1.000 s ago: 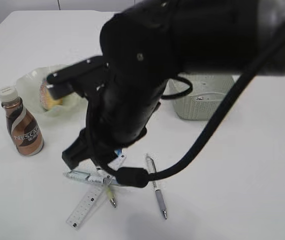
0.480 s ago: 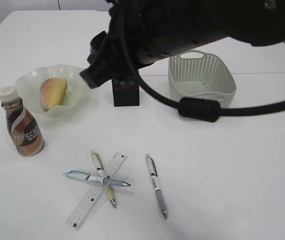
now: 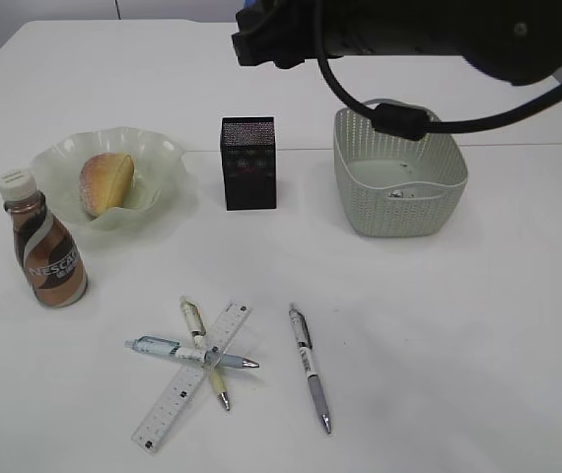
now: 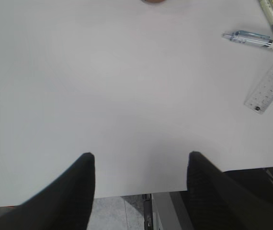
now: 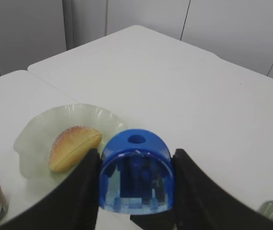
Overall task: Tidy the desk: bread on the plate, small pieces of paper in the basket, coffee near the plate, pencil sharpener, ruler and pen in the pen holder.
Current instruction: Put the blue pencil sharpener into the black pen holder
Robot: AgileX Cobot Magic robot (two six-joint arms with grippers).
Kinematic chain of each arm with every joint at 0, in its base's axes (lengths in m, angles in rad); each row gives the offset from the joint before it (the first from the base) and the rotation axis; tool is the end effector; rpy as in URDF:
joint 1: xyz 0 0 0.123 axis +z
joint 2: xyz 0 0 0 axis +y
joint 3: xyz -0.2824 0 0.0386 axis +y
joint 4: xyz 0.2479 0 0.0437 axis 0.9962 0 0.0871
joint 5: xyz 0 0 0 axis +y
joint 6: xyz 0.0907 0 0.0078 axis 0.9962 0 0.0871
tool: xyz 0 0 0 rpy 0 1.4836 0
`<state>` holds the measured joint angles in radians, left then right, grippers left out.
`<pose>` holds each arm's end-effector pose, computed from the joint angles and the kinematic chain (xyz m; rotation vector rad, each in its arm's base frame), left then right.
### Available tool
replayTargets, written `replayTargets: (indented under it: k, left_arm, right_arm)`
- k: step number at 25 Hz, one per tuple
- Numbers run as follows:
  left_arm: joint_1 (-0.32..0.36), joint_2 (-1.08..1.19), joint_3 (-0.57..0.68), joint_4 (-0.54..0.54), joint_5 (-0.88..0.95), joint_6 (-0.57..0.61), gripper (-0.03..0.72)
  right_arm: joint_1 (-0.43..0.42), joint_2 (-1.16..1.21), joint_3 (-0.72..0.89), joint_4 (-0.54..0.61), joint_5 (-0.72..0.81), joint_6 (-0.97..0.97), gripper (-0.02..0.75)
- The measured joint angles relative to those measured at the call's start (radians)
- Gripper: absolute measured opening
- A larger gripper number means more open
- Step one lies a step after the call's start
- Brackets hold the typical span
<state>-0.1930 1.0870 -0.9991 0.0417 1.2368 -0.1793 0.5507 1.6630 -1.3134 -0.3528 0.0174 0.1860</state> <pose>0.1805 -0.0316 0.3267 0.0291 2.8062 -0.0299 0.3410 0.2087 0.3316 -0.6482 1.7408 0.2617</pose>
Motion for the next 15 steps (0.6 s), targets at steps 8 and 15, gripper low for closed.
replayTargets:
  k: [8, 15]
  left_arm:
    - [0.0, 0.0, 0.0, 0.0, 0.0, 0.0, 0.442]
    - [0.0, 0.0, 0.0, -0.008, 0.0, 0.0, 0.424]
  right_arm:
    - [-0.093, 0.175, 0.0, 0.139, -0.296, 0.018, 0.294]
    - [-0.107, 0.399, -0.154, 0.186, -0.373, 0.061, 0.294]
